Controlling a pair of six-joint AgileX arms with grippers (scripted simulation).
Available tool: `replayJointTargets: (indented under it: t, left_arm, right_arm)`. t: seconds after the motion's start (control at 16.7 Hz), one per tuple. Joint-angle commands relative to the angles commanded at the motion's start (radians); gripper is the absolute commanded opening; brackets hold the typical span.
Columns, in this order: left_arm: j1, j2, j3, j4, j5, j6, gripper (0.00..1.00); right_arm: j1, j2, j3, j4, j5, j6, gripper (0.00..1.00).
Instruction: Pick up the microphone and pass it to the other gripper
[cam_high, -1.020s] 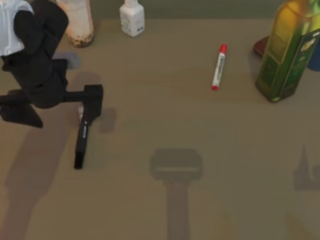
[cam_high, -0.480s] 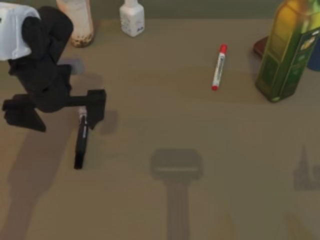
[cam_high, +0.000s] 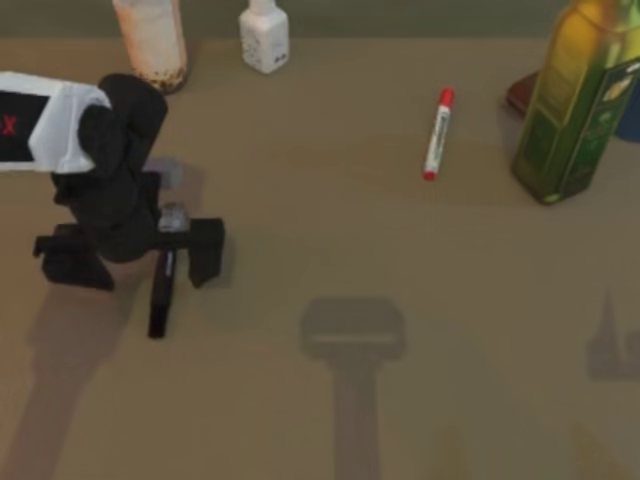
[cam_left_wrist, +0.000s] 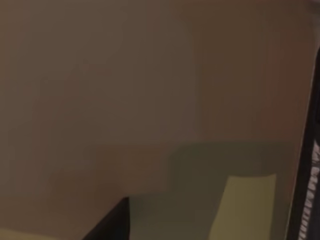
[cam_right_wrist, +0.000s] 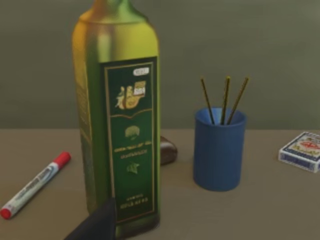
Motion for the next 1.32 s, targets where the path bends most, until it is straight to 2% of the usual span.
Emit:
replayJointTargets:
  t: [0.24, 1.02, 1.32]
  left_arm:
    - [-0.001, 0.005, -0.003, 0.007, 0.000, 0.000, 1.00]
    - [-0.001, 0.005, -0.003, 0.007, 0.000, 0.000, 0.02]
    - [-0.001, 0.005, -0.003, 0.007, 0.000, 0.000, 0.00]
  right_arm:
    - [0.000, 0.000, 0.000, 0.000, 0.000, 0.000, 1.00]
    - [0.000, 0.000, 0.000, 0.000, 0.000, 0.000, 1.00]
    - [0.000, 0.000, 0.000, 0.000, 0.000, 0.000, 1.00]
